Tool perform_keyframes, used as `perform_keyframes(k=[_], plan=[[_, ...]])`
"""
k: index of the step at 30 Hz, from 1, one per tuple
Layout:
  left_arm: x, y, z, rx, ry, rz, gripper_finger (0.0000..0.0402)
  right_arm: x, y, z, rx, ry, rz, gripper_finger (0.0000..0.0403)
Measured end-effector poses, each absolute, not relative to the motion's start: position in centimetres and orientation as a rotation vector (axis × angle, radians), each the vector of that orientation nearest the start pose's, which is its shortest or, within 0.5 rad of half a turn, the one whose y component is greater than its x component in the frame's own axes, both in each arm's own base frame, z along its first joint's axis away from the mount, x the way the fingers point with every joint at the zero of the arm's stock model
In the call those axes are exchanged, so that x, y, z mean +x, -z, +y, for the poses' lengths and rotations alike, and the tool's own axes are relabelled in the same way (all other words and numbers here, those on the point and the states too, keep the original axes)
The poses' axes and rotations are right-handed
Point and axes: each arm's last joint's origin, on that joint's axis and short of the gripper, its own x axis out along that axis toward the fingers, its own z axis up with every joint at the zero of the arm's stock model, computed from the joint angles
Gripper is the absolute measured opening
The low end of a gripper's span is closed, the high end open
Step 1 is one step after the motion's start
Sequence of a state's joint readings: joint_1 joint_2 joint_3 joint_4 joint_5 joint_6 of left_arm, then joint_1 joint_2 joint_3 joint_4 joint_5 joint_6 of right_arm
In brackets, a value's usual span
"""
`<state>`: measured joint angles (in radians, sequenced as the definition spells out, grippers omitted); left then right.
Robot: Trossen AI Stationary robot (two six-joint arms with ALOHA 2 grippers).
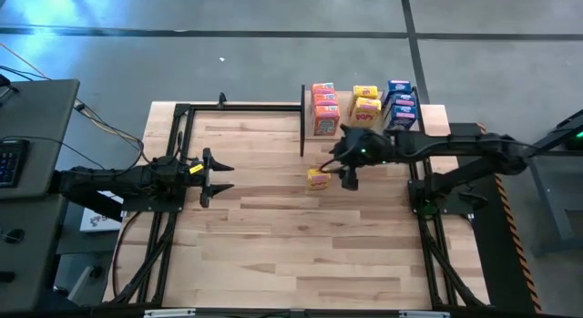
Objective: Stack cereal on shelf
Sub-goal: Put the yellow cereal box on the shelf aligned with the other yellow cereal boxes
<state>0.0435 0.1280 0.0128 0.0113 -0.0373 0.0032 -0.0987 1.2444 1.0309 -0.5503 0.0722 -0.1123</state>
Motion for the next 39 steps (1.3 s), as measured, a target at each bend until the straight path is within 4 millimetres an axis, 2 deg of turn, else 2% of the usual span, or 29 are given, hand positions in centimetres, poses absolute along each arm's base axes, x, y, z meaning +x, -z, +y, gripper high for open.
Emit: perform_keyframes(k=[11,22,31,39], plan=[[10.4,-15.9,0.6,0.003,-0.081,0.104,0.0248,28.5,-25.4,-2.9,-0.066,0.073,0.911,0.0270],[10.4,-15.9,0.6,0.003,-0.081,0.104,0.0248,30.1,-22.9,-3.0,-0.051,0.046,0.971,0.0270],[10.4,-15.9,0.6,0.003,-0.080,0.104,0.0248,30.3,-22.4,-3.1,-0.040,0.073,0.989,0.0265],[10.4,-15.9,0.6,0.003,-0.081,0.103,0.0248,30.2,-22.4,-3.1,-0.039,0.073,0.996,0.0204]])
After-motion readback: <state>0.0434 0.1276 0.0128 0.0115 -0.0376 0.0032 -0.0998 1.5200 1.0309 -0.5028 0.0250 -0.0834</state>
